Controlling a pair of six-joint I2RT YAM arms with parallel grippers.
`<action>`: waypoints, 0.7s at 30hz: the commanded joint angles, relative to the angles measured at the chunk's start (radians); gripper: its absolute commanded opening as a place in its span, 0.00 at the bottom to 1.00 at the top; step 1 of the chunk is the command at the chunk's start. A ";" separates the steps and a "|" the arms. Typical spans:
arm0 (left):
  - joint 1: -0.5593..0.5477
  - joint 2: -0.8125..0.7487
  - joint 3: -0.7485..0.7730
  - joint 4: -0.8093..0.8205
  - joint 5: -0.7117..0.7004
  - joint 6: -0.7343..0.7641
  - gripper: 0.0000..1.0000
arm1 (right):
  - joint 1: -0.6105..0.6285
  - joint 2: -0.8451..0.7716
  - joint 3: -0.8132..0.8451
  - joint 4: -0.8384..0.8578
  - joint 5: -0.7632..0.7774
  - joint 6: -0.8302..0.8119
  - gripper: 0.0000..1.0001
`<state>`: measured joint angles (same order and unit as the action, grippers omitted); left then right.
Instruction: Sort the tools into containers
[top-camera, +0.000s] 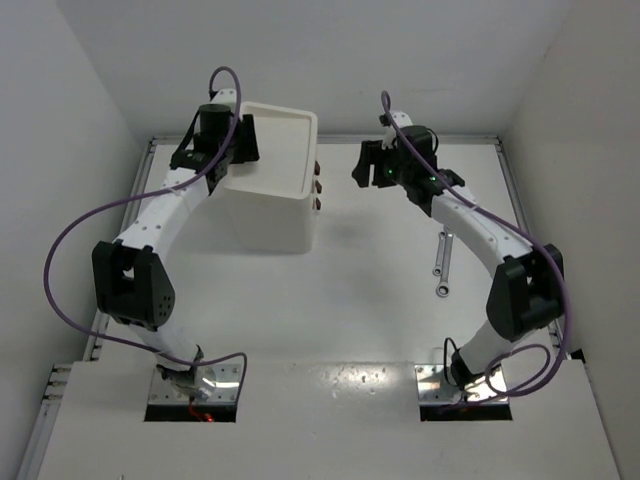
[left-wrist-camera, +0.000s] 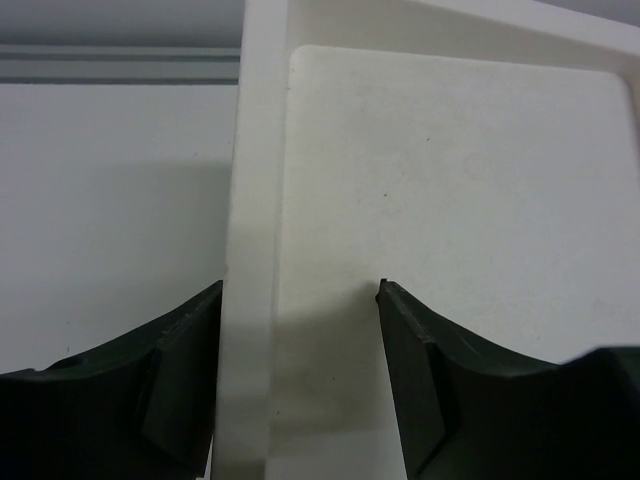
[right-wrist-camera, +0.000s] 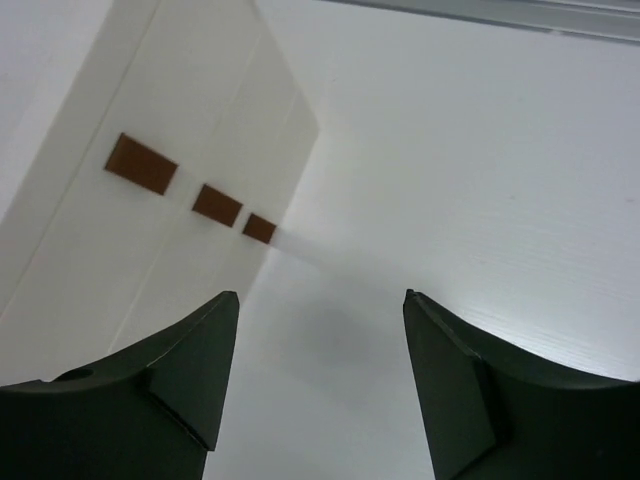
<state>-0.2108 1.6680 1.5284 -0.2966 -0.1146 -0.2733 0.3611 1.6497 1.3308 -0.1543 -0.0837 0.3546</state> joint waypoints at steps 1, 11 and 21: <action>-0.022 -0.034 0.042 -0.021 -0.034 0.022 0.65 | -0.025 -0.048 -0.029 0.069 0.096 -0.080 0.68; -0.032 -0.188 0.041 0.120 -0.154 0.063 0.73 | -0.160 -0.143 -0.107 -0.260 0.075 -0.092 0.86; -0.022 -0.254 0.084 0.044 -0.252 0.074 1.00 | -0.339 -0.172 -0.160 -0.611 0.071 -0.034 0.73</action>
<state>-0.2356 1.4372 1.5806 -0.2234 -0.3061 -0.2100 0.0601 1.5093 1.1862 -0.6327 -0.0292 0.2913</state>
